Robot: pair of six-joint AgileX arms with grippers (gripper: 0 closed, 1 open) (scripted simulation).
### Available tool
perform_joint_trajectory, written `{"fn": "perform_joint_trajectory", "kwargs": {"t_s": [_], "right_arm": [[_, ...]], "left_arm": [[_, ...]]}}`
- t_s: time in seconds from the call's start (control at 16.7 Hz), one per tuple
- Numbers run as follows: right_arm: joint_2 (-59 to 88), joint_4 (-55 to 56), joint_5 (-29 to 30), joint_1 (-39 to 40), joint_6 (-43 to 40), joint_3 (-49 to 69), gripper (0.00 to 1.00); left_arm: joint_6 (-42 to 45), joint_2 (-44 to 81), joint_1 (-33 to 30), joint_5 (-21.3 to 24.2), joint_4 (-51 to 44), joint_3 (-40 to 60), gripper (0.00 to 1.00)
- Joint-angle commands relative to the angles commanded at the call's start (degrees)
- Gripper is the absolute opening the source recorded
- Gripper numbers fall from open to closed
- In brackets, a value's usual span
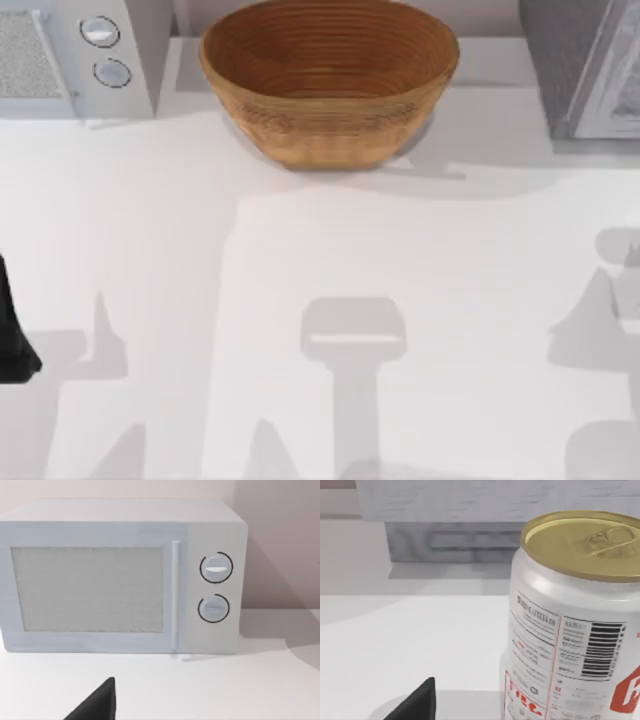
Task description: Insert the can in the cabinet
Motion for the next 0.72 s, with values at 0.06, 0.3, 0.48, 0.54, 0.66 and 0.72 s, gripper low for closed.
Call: {"fn": "perform_joint_trajectory", "kwargs": {"t_s": [0.06,0.3,0.48,0.54,0.66,0.72], "right_arm": [[0.0,0.0,0.0,0.0,0.0,0.0,1.0],[-0.1,-0.22,0.06,0.26,0.02,-0.03,1.0],[0.81,-2.52,0.65,0.66,0.12,3.35,1.0],[1.3,-3.73,0.91,0.9,0.17,5.06,1.0],[2.35,-6.3,1.46,1.45,0.27,8.68,1.0],[2.85,-7.5,1.71,1.7,0.31,10.38,1.0]], "left_arm": [[0.0,0.0,0.0,0.0,0.0,0.0,1.0],[0.0,0.0,0.0,0.0,0.0,0.0,1.0],[0.0,0.0,0.0,0.0,0.0,0.0,1.0],[0.0,0.0,0.0,0.0,0.0,0.0,1.0],[0.0,0.0,0.0,0.0,0.0,0.0,1.0],[0.0,0.0,0.0,0.0,0.0,0.0,1.0]]}}
